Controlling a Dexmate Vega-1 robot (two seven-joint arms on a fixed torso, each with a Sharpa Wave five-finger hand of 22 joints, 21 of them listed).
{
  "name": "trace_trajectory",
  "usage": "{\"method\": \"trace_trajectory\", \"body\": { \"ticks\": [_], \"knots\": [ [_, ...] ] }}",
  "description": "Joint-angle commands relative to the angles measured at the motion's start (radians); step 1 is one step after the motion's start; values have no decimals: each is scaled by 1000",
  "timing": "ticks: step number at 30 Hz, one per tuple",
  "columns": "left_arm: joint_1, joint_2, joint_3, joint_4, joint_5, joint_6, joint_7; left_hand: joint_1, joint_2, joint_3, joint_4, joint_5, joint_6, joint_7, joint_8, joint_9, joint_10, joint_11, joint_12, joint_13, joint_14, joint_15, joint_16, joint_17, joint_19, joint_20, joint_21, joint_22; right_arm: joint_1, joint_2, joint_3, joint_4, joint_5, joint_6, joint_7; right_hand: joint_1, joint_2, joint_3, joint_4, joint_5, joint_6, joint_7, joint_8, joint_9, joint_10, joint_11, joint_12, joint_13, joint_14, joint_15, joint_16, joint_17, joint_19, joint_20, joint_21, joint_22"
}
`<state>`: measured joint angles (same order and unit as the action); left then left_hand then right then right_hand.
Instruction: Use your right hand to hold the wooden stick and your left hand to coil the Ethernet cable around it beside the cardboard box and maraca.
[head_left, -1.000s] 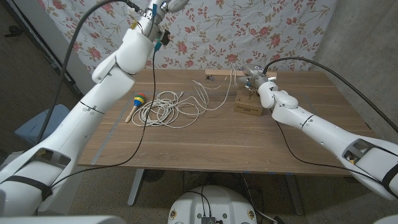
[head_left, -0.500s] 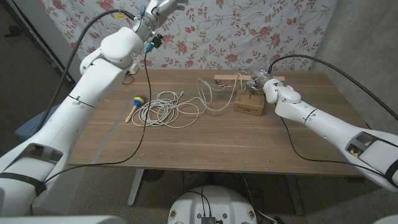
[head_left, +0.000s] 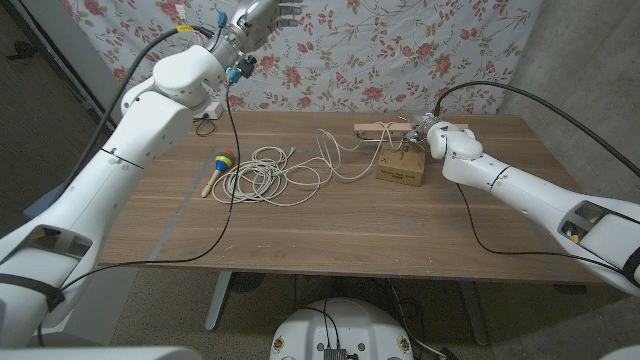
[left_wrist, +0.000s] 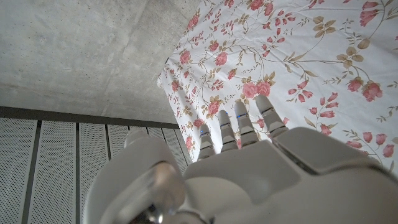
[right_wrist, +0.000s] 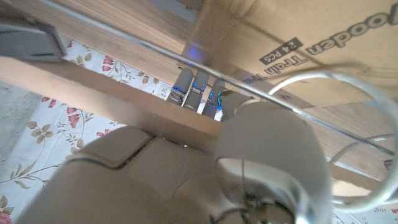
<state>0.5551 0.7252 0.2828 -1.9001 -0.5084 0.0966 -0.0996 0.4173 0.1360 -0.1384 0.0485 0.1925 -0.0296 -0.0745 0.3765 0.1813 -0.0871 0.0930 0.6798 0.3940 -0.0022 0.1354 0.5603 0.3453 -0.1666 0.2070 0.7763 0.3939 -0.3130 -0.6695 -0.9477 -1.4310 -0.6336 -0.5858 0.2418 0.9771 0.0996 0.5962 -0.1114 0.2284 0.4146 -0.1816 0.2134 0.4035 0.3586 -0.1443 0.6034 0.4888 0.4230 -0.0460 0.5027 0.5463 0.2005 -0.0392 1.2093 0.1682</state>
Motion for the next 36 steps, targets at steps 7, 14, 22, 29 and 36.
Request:
{"method": "trace_trajectory", "body": {
  "ticks": [7, 14, 22, 29, 36],
  "knots": [
    [-17, 38, 22, 15, -65, -16, -6, -19, -4, -7, 6, 6, -12, 2, -14, 2, -13, 3, -16, -6, -11, 0, -8, -5, -42, 5, -6, -3, 70, -17, -62, -61, -79, -137, 210, -136, -169, -189, 48, 88, -105, -29, -18, -97, -163, 13, -222, -120, -230, -166, -147, -94, -113, -73, -146, -2],
    [-23, 47, 27, 17, -71, -12, -9, -24, -7, -9, 8, 8, -15, 3, -20, 2, -15, 3, -23, -12, -13, -2, -12, -9, -45, 5, -7, -5, 125, -23, -101, -73, -134, -192, 331, -163, -262, -292, 46, 184, -171, -26, -24, -141, -221, 16, -304, -163, -319, -140, -204, -140, -161, -34, -238, -1],
    [-30, 53, 32, 21, -77, -8, -16, -27, -9, -10, 9, 10, -14, 4, -25, 3, -20, 7, -31, -18, -15, -2, -17, -14, -50, 5, -9, -8, 191, -13, -70, -31, -36, -163, 480, -164, -286, -354, 30, 229, -173, -21, -17, -161, -256, 23, -341, -182, -382, -110, -237, -162, -194, -7, -289, 0],
    [-33, 56, 33, 23, -82, -11, -21, -29, -9, -11, 10, 12, -18, 4, -32, 3, -21, 5, -38, -23, -19, -3, -22, -18, -52, 5, -11, -11, 292, 32, -80, 136, 85, -93, 610, -176, -294, -467, 0, 292, -213, -17, -25, -182, -322, 44, -386, -204, -457, -66, -274, -195, -218, 12, -354, 0],
    [-28, 59, 30, 27, -83, -15, -17, -30, -10, -11, 10, 14, -18, 3, -35, 3, -20, 5, -41, -26, -17, -3, -23, -21, -54, 5, -11, -12, 269, 34, 52, 266, 335, 59, 547, -269, -288, -606, 14, 329, -267, 32, -28, -194, -371, 108, -403, -223, -493, -18, -283, -218, -237, 55, -418, 1]
  ]
}}
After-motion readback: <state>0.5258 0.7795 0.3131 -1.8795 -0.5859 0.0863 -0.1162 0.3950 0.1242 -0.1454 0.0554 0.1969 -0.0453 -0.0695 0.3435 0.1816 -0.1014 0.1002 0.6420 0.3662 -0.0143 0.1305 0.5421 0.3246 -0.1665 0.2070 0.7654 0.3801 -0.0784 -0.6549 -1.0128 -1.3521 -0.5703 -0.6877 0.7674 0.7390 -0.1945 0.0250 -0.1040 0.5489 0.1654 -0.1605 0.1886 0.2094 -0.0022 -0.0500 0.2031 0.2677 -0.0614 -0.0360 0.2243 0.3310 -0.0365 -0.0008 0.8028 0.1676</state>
